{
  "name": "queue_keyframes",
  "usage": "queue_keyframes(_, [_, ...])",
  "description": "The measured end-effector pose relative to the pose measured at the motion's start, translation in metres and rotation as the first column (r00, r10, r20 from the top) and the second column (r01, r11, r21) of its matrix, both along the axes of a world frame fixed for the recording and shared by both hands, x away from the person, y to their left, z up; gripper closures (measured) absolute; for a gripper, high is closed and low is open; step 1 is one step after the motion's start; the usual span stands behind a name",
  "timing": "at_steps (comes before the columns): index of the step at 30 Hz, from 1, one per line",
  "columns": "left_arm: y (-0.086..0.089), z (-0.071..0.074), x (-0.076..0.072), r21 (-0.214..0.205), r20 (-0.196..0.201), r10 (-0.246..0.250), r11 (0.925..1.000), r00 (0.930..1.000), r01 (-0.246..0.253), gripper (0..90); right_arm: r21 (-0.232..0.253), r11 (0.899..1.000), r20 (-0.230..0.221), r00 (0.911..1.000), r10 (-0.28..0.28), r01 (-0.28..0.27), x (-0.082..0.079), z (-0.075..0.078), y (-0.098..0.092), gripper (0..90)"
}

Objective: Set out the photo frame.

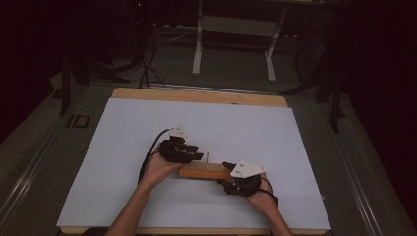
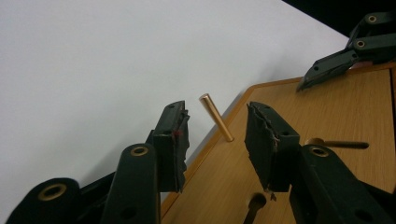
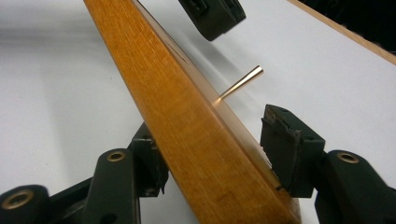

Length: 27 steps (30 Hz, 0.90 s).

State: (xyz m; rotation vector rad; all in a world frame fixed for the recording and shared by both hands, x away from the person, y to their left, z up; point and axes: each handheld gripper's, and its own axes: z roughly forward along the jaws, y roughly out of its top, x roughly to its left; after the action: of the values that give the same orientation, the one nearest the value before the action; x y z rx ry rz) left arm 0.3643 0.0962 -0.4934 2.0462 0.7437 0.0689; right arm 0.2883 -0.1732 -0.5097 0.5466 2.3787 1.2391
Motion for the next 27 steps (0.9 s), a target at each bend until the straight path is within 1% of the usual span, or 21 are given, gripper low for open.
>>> queue_keyframes(7, [0.01,0.007,-0.011,0.004,0.061,0.031,0.9995,0.9977,-0.031,57.2,0.007,1.0,-0.002,1.0,-0.003,0.003,0.001,0.0,0.0,44.3])
queue_keyframes(8, [0.01,0.007,-0.011,0.004,0.061,0.031,0.9995,0.9977,-0.031,57.2,0.007,1.0,-0.002,1.0,-0.003,0.003,0.001,0.0,0.0,44.3])
queue_keyframes(12, [0.016,0.011,-0.016,-0.003,0.088,0.043,0.9991,0.9952,-0.043,56.7,0.008,1.0,-0.004,1.0,-0.004,0.004,0.001,0.001,0.0,44.4])
queue_keyframes(17, [0.024,0.015,-0.022,0.001,0.115,0.056,0.9984,0.9918,-0.057,56.1,0.016,1.0,-0.011,0.9999,-0.007,0.007,0.003,0.002,-0.001,44.8])
queue_keyframes(19, [0.028,0.017,-0.026,-0.006,0.124,0.06,0.9982,0.9905,-0.059,56.1,0.018,1.0,-0.012,0.9999,-0.006,0.006,0.004,0.002,-0.001,45.0])
queue_keyframes(22, [0.033,0.018,-0.03,-0.02,0.124,0.056,0.9983,0.9907,-0.054,56.0,0.022,1.0,-0.018,0.9998,-0.007,0.008,0.005,0.003,-0.001,45.0])
queue_keyframes(27, [0.037,0.019,-0.038,-0.019,0.138,0.05,0.9987,0.9892,-0.048,55.3,0.028,1.0,-0.022,0.9997,-0.009,0.01,0.007,0.004,-0.002,45.9])
